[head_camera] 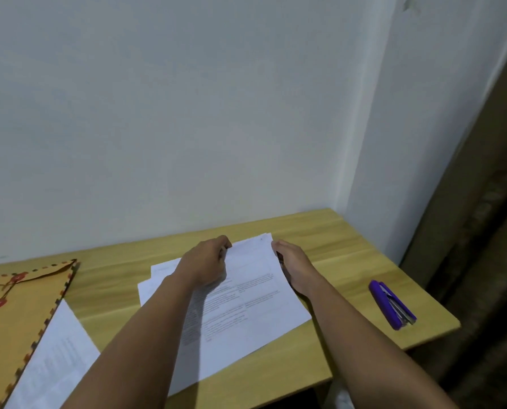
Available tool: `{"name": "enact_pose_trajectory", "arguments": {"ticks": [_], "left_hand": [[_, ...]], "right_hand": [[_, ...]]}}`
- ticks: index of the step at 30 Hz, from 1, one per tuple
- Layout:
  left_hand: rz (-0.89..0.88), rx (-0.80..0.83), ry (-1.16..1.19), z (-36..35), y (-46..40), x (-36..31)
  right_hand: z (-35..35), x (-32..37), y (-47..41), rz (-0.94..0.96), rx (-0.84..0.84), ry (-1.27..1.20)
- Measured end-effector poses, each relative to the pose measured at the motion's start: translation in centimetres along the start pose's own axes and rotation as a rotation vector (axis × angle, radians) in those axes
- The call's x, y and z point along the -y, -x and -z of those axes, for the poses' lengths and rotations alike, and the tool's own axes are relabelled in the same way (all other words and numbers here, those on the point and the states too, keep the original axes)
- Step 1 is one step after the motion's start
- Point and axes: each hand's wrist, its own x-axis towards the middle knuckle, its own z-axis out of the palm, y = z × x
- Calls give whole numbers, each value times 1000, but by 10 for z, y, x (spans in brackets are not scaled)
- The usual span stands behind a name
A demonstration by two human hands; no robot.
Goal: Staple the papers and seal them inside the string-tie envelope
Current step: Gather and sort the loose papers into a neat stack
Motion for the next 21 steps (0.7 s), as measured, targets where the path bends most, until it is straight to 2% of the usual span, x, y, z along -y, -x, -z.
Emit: {"name": "enact_pose_trajectory", "arguments": {"ticks": [7, 12, 21], "left_hand": [[-21, -38, -30, -7, -8, 3], [44, -27, 7, -1, -7, 6], [65, -55, 40, 4, 0, 10]], "right_hand": [[-7, -9, 1, 109, 66, -81], [-6, -6, 5, 128, 87, -49], [-12, -7, 12, 138, 54, -65]]}}
